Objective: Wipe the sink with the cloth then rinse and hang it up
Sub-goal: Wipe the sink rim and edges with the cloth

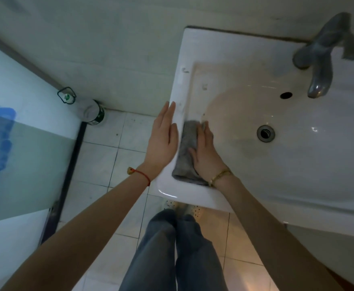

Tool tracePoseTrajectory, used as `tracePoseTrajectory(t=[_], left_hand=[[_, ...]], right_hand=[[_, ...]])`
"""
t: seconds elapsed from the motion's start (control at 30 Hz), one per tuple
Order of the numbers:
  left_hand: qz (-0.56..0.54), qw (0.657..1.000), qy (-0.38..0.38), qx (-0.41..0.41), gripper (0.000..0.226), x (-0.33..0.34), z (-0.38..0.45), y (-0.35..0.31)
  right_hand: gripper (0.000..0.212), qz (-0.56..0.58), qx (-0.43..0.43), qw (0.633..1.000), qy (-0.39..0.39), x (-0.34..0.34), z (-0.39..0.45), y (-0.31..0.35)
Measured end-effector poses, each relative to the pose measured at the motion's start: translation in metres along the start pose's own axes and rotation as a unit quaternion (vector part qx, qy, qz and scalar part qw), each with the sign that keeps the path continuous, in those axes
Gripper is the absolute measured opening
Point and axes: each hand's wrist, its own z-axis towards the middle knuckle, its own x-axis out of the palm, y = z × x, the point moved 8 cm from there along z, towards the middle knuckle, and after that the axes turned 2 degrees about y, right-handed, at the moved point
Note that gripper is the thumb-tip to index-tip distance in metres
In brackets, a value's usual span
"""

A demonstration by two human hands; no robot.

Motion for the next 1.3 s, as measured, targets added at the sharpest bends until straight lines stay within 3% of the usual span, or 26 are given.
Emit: tracePoseTrajectory(t=[0.13, 0.3, 0.33, 0.47, 0.6, 0.73, 0.83, 0.87, 1.0, 1.13, 1.3], left_hand=[[-0.002, 1.000, 0.003, -0.002, 0.050, 0.001, -0.001, 0.000], [-0.008, 1.000, 0.006, -0.006, 0.050, -0.001, -0.001, 0.001], [-0.011, 1.000, 0.007, -0.006, 0.050, -0.001, -0.001, 0.001], [-0.011, 1.000, 0.011, -0.011, 0.051, 0.000, 0.000, 0.002], [-0.015, 1.000, 0.017, -0.013, 0.052, 0.001, 0.000, 0.003], [-0.023, 1.000, 0.012, -0.011, 0.051, 0.001, 0.001, 0.002], [-0.027, 1.000, 0.007, -0.010, 0.050, 0.000, 0.001, 0.004], [-0.027, 1.000, 0.008, -0.010, 0.050, 0.000, 0.001, 0.004], [-0.024, 0.999, 0.023, -0.004, 0.051, -0.003, 0.002, 0.004], [-0.032, 0.998, -0.012, 0.053, 0.046, -0.037, 0.035, 0.006], [0.052, 0.979, 0.044, 0.194, 0.041, -0.070, 0.143, 0.004]], right_hand=[[0.069, 0.052, 0.027, 0.998, -0.034, -0.007, 0.030, 0.005], [0.060, -0.085, -0.018, 0.996, 0.031, 0.017, -0.015, -0.007], [0.061, -0.068, -0.014, 0.997, 0.037, 0.019, -0.016, -0.009], [0.067, -0.085, 0.005, 0.996, -0.039, -0.011, 0.033, 0.001], [0.067, 0.019, 0.035, 0.994, -0.099, -0.037, 0.065, 0.008], [0.080, -0.056, -0.026, 0.997, -0.035, -0.007, 0.032, 0.009], [0.067, -0.062, -0.032, 0.997, -0.015, 0.011, 0.009, -0.005], [0.062, -0.015, -0.017, 1.000, -0.009, 0.010, 0.009, -0.007], [0.063, 0.065, -0.003, 0.988, -0.137, -0.034, 0.003, 0.001], [0.066, 0.146, -0.094, 0.954, -0.243, -0.083, 0.013, 0.034], [0.059, 0.050, -0.073, 0.972, -0.217, -0.102, 0.097, 0.079]])
